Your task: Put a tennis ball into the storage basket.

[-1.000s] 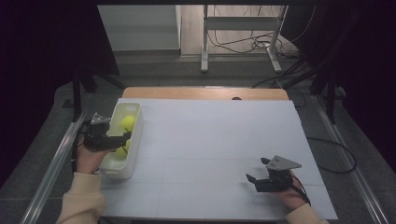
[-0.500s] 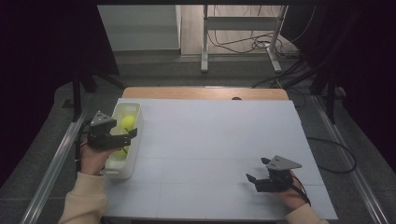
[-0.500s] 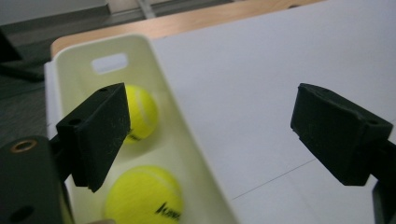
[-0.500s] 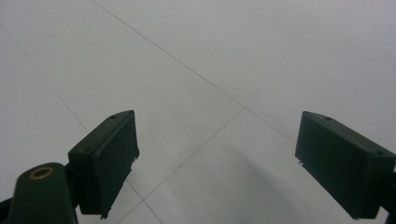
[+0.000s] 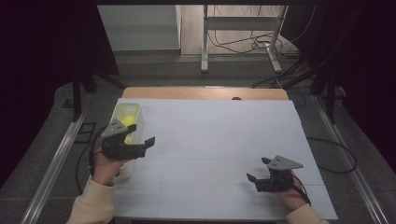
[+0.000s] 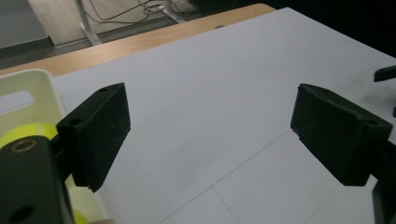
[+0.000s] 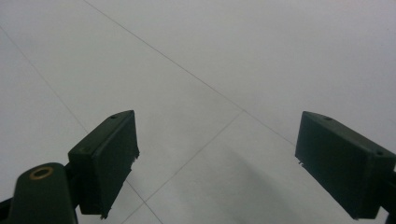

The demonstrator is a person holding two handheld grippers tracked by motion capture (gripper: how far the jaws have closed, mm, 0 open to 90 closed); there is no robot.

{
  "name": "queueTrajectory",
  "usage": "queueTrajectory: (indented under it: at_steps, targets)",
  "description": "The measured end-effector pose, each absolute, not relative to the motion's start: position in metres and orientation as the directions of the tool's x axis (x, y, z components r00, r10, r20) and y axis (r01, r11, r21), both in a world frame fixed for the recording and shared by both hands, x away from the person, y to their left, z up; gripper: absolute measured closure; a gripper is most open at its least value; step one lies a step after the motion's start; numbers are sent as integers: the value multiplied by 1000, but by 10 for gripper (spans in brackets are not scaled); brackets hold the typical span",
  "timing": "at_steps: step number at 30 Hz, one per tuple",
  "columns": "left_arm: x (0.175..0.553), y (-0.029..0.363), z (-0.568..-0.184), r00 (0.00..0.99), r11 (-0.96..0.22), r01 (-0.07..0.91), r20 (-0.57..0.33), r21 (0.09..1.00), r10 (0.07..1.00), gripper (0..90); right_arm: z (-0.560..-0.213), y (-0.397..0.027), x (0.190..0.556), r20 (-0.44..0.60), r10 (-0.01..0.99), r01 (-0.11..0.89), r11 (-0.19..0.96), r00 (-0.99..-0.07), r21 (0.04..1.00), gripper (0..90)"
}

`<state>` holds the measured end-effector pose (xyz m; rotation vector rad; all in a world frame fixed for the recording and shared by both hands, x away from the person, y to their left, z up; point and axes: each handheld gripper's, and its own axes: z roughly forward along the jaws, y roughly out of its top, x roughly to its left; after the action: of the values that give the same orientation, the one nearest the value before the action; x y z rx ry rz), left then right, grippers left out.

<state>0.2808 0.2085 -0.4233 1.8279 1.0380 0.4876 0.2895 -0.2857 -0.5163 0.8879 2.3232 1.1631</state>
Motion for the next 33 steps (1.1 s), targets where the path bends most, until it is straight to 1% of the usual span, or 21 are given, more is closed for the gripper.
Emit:
queueTrajectory:
  at_steps: [2, 11, 18, 27, 30, 33]
  targets:
    - [278, 202, -427, 562, -195, 427, -90, 883, 823, 128, -516, -286, 289, -63, 691, 359, 449, -720, 818, 137]
    - [269, 186, -446, 612, -223, 454, -120, 863, 782, 128, -515, -285, 288, -66, 687, 355, 453, -724, 818, 136]
    - [258, 169, -457, 650, -261, 454, -116, 852, 751, 127, -515, -286, 285, -57, 686, 356, 445, -725, 822, 136]
    - [243, 159, -486, 661, -281, 481, -133, 831, 738, 132, -514, -286, 283, -53, 679, 349, 441, -732, 827, 136]
    - [240, 159, -495, 659, -314, 482, -102, 818, 745, 131, -513, -286, 281, -52, 674, 347, 443, -737, 827, 136]
    - [237, 162, -503, 655, -313, 487, -104, 815, 749, 131, -513, -285, 279, -45, 666, 347, 443, -744, 827, 136]
